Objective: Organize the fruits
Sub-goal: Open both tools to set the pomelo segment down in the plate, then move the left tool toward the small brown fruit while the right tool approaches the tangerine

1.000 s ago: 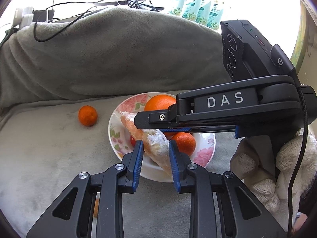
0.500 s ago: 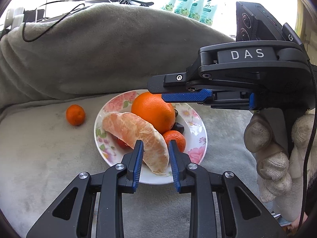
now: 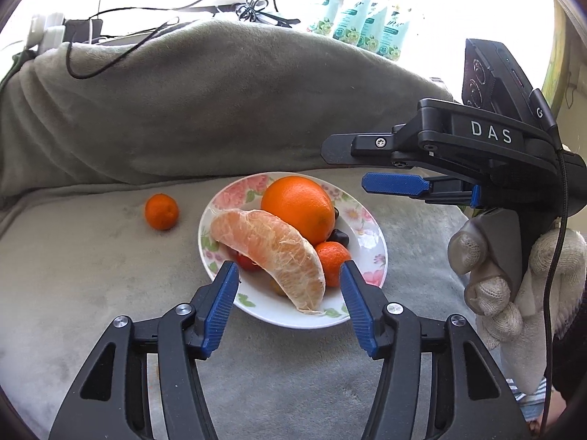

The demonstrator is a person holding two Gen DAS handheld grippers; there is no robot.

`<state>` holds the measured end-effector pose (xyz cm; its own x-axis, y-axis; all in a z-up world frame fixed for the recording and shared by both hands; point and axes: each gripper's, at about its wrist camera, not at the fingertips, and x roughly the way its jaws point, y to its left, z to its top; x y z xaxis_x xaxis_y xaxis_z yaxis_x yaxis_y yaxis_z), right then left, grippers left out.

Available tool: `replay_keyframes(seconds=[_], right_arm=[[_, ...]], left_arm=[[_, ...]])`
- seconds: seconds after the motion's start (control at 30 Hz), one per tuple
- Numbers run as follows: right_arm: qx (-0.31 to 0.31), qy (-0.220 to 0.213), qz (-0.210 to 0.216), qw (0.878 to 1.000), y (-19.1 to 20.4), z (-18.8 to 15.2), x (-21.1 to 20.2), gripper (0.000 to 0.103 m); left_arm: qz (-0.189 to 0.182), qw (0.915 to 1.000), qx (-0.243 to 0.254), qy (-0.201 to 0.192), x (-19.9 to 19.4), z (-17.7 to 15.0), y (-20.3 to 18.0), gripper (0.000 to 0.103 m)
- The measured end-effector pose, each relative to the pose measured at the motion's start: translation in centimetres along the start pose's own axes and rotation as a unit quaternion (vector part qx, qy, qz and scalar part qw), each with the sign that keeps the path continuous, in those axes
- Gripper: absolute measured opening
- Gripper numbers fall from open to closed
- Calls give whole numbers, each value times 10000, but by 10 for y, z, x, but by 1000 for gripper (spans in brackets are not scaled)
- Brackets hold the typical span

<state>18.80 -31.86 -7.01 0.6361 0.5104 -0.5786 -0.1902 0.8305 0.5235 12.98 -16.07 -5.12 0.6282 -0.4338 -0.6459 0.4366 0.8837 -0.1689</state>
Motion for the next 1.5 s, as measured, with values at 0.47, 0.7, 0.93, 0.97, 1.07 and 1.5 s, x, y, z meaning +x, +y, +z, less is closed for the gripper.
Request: replay_keyframes(seconds=[0.47, 0.7, 0.93, 0.97, 1.07, 1.5], right_arm=[[-614, -134, -258, 9977, 27, 3, 3, 79], [-929, -89, -298, 9952, 46, 1, 12, 79], [-1031, 193, -291, 9941, 56, 1, 26, 79], [-1021, 198, -278, 9942, 57, 2, 27, 79], [-1031, 208, -265, 9941, 58, 2, 31, 79], [-1268, 319, -343, 9908, 72, 3, 49, 79]], left_arm=[[262, 9994, -47, -212, -36, -17, 21, 57], [437, 9985, -220, -261, -48, -28, 39, 57], [595, 9968, -427, -315, -65, -43, 58, 57], [620, 9966, -459, -300, -67, -45, 61, 57], [677, 9958, -554, -276, -71, -50, 69, 57], [710, 9957, -568, -177, -83, -71, 73, 57]])
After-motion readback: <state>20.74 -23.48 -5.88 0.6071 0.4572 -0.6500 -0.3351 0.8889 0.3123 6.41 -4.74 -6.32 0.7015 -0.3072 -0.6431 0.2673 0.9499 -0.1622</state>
